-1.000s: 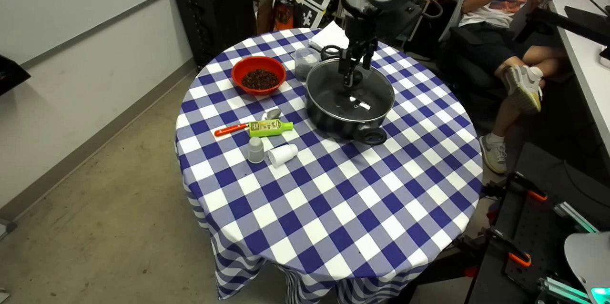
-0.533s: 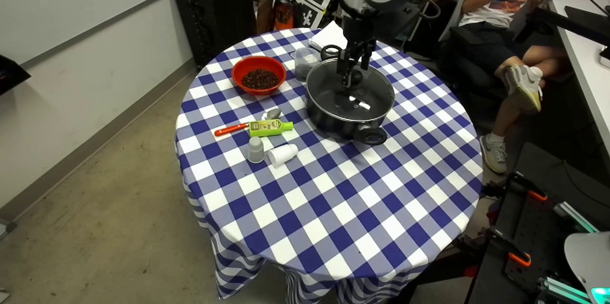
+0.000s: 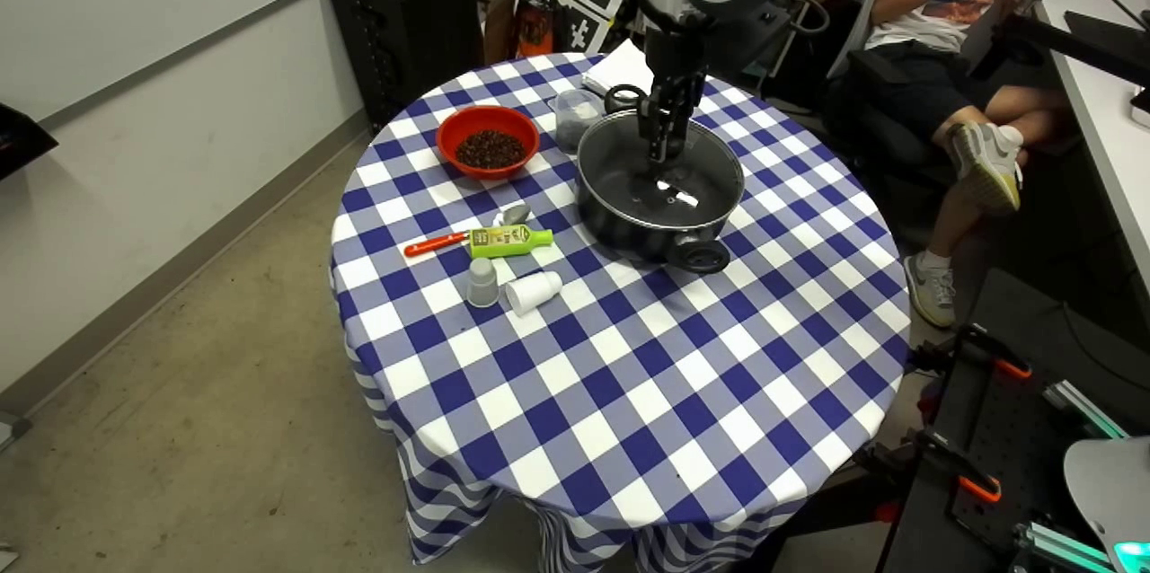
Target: Remove the glass lid from the black pot
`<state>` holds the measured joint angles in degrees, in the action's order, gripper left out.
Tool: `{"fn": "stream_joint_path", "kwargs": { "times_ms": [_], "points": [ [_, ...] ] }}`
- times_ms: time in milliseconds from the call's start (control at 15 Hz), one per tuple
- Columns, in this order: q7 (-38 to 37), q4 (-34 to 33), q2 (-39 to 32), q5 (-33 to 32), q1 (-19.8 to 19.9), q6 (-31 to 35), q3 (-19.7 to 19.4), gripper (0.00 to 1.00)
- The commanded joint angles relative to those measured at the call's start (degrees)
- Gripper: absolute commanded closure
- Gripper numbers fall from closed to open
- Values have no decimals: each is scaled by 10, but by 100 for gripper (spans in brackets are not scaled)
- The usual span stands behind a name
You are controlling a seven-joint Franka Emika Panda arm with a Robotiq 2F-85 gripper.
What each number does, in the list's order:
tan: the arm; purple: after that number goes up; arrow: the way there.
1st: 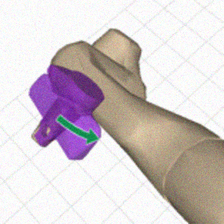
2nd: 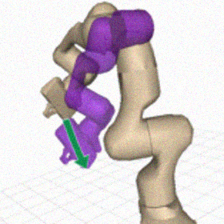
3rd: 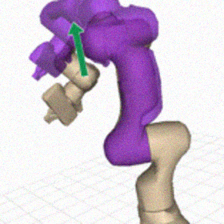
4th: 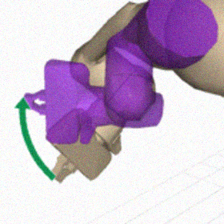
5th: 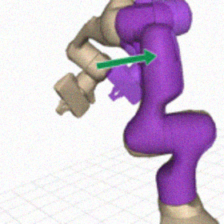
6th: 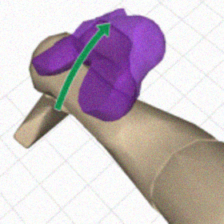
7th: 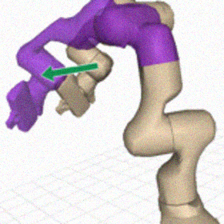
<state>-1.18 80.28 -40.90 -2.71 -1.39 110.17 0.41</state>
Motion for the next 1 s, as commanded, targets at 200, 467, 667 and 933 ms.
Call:
{"fn": "stream_joint_path", "kwargs": {
  "times_ms": [200, 467, 667, 933],
  "points": [
    [5, -18, -10, -1, -2, 1, -1, 75],
    [10, -17, -9, 1, 0, 0, 1, 75],
    [11, -13, -3, 3, 1, 1, 1, 75],
    [42, -3, 23, 23, 18, -6, 14, 75]
  ]
}}
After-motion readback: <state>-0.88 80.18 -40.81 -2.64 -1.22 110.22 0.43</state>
